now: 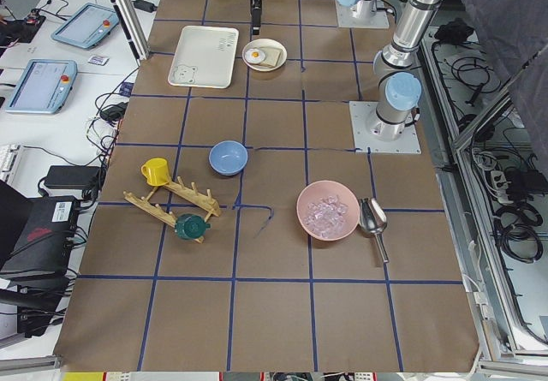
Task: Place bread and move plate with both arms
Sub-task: 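Move the right gripper toward the bread slice on the wooden board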
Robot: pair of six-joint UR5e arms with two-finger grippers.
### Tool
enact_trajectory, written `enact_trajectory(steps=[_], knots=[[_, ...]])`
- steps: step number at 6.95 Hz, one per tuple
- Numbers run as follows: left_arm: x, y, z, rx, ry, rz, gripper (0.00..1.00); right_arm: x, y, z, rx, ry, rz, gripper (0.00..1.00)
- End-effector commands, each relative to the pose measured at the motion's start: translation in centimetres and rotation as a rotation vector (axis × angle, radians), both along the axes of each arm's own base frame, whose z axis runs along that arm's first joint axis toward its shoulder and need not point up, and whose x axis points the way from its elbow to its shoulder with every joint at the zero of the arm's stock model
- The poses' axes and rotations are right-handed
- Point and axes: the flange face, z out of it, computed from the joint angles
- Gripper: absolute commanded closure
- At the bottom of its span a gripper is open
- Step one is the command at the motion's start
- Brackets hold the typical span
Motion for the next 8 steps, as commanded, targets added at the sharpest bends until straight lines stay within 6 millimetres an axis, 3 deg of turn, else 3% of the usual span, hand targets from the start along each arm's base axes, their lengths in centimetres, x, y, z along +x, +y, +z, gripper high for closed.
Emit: enact_trajectory(steps=[1, 8], knots=[[0.00, 0.00, -0.05, 0.001, 0.000, 0.000, 0.00, -0.05, 0.08, -0.87, 0.013, -0.007, 0.000, 0.00], [-0.07, 0.05, -0.21, 0.004, 0.000, -0.001, 0.00, 0.11, 0.40, -1.47, 0.013, -0.005, -0.001, 0.00]])
